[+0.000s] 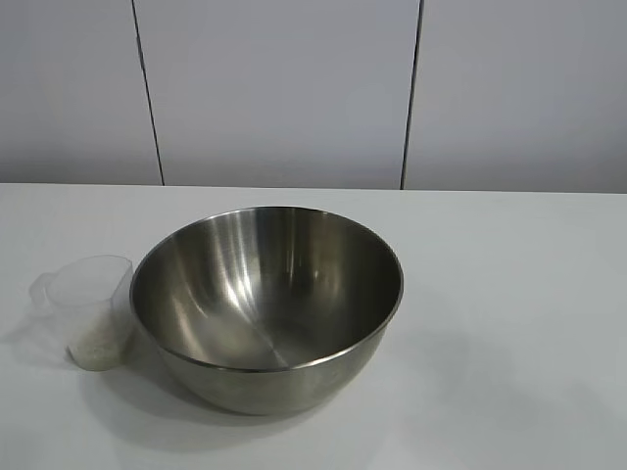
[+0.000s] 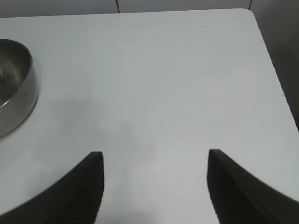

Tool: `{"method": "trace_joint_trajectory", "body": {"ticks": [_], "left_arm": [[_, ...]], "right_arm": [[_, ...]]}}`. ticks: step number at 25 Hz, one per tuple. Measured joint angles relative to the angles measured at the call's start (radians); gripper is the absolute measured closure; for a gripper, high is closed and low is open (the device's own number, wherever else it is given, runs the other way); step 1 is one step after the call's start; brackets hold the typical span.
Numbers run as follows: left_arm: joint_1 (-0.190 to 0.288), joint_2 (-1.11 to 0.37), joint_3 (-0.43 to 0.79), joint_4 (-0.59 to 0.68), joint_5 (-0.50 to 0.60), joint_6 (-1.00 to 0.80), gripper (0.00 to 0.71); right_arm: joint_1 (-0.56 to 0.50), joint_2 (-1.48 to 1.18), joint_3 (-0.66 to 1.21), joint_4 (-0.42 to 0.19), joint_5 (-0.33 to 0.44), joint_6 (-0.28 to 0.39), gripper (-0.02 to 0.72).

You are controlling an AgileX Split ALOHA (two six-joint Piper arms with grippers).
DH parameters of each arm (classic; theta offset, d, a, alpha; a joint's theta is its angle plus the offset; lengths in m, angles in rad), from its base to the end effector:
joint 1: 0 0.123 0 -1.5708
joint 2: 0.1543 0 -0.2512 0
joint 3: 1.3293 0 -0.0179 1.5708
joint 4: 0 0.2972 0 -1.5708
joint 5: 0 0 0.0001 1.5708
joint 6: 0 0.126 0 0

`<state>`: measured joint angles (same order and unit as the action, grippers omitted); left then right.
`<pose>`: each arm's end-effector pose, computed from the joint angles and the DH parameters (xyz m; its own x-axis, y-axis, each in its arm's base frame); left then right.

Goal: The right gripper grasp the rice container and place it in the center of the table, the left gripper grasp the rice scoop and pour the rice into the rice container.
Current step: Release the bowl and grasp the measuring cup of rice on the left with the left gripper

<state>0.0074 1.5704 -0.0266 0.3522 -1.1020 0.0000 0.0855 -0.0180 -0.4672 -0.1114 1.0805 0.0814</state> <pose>0.2017 -0.0373 0.0334 -0.3208 0.1535 -0.9346 0.3358 0.9411 0.0393 0.1016 -0.0037 0.2723 -0.4823 -0.0126 -0.8759 0.0144 0.9996 -0.0223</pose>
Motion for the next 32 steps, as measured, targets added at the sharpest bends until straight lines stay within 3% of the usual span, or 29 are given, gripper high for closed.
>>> {"method": "trace_joint_trajectory", "body": {"ticks": [5,8,19,32], "left_arm": [[0.018,0.248,-0.026,-0.016,-0.032,0.194,0.144],[0.018,0.319,-0.056,-0.019,-0.034,0.270,0.144],[0.018,0.344,-0.183,-0.030,-0.049,0.278,0.144],[0.018,0.478,-0.237,-0.004,-0.052,0.137,0.144]], "right_arm": [[0.000,0.000,0.000,0.000,0.001,0.000,0.261],[0.000,0.000,0.000,0.000,0.001,0.000,0.261],[0.000,0.000,0.000,0.000,0.001,0.000,0.261],[0.000,0.000,0.000,0.000,0.001,0.000,0.261]]}}
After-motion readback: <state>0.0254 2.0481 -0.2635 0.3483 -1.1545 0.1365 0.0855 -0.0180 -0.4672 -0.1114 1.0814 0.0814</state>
